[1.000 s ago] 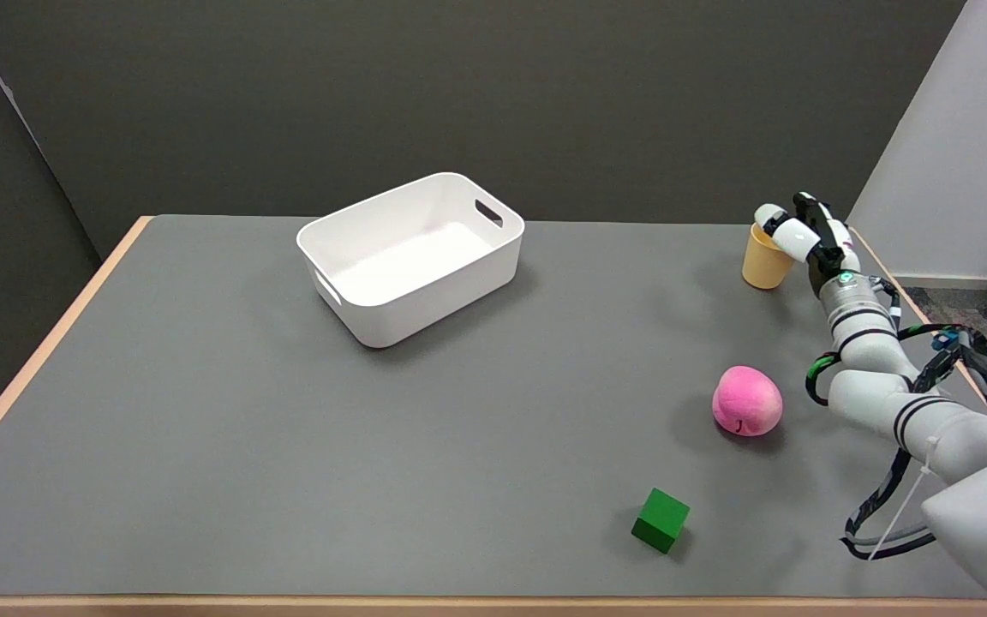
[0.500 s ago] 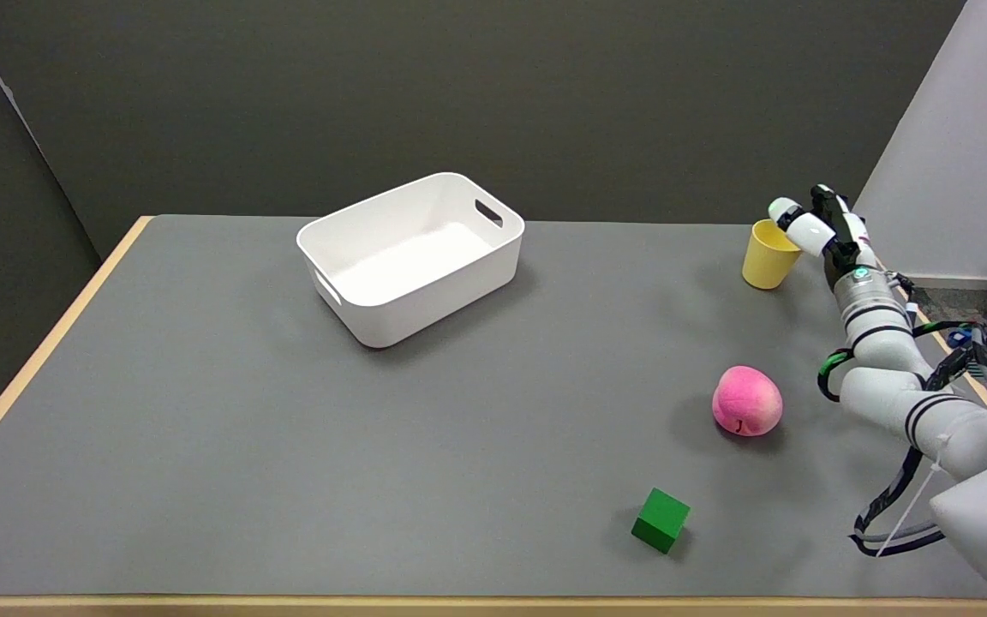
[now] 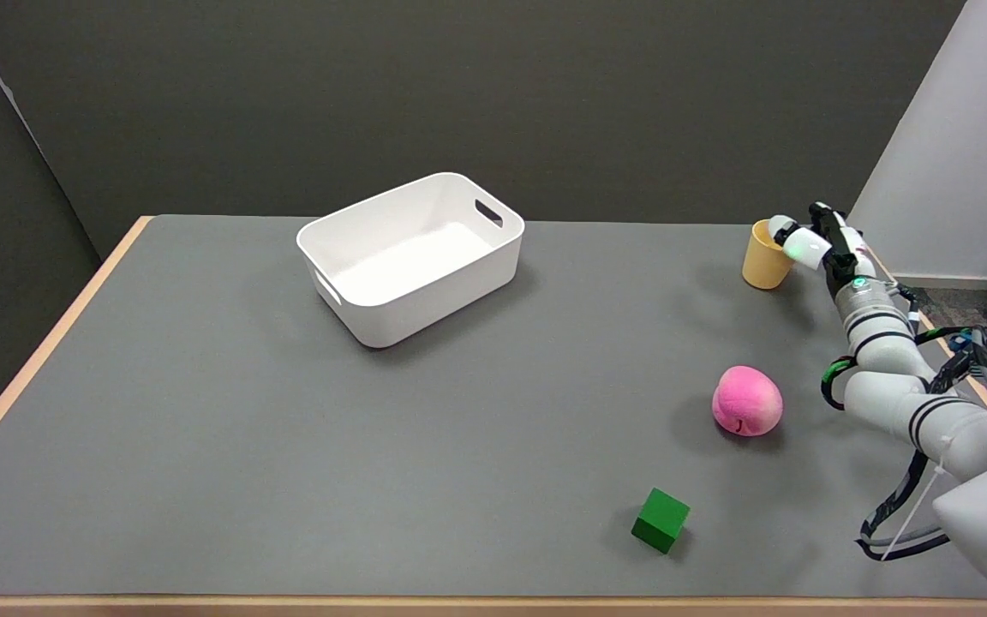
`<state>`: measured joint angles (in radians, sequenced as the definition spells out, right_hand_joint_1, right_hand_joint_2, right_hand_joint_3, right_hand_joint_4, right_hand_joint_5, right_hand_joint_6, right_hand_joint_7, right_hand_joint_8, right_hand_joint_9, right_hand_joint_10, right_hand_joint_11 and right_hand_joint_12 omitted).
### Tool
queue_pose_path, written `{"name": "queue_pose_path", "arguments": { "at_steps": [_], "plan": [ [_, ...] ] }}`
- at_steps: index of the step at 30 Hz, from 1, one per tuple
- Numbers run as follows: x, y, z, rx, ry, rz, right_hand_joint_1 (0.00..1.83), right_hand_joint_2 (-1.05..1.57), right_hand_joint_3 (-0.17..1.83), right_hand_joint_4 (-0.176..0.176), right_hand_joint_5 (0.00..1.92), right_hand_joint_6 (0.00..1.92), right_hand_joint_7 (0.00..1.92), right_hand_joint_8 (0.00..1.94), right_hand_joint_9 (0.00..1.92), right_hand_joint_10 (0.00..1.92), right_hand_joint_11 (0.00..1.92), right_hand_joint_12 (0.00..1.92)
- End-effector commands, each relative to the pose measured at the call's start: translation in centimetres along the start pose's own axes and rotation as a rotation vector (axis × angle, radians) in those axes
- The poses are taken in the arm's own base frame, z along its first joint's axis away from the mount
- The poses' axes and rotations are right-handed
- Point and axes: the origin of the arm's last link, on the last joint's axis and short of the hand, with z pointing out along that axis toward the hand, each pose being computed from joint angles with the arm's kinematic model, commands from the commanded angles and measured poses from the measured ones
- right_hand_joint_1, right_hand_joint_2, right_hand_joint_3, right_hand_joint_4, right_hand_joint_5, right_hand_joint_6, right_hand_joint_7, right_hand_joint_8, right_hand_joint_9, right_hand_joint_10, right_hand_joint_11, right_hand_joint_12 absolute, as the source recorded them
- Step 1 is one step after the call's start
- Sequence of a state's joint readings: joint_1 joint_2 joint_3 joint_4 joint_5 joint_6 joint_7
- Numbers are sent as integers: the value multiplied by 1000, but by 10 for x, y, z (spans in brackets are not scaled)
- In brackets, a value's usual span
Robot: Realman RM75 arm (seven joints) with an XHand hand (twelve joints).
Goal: Pick up the yellow cup.
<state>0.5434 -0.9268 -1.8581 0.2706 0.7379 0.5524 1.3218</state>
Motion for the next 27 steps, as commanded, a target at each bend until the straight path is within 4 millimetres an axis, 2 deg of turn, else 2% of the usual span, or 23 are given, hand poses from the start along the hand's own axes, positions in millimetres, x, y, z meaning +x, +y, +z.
{"name": "queue_pose_path", "arguments": {
  "at_steps": [1, 17, 27],
  "plan": [
    [-9, 3, 2, -37, -26, -66, 659, 600, 967, -44, 30, 266, 28, 174, -1, 270, -1, 548],
    [-13, 5, 0, -36, -44, -79, 605, 566, 967, -40, 41, 249, 53, 162, 12, 304, -1, 637],
    [-15, 6, -1, -38, -52, -90, 625, 562, 959, -51, 29, 236, 40, 181, 0, 343, -1, 680]
  ]
}}
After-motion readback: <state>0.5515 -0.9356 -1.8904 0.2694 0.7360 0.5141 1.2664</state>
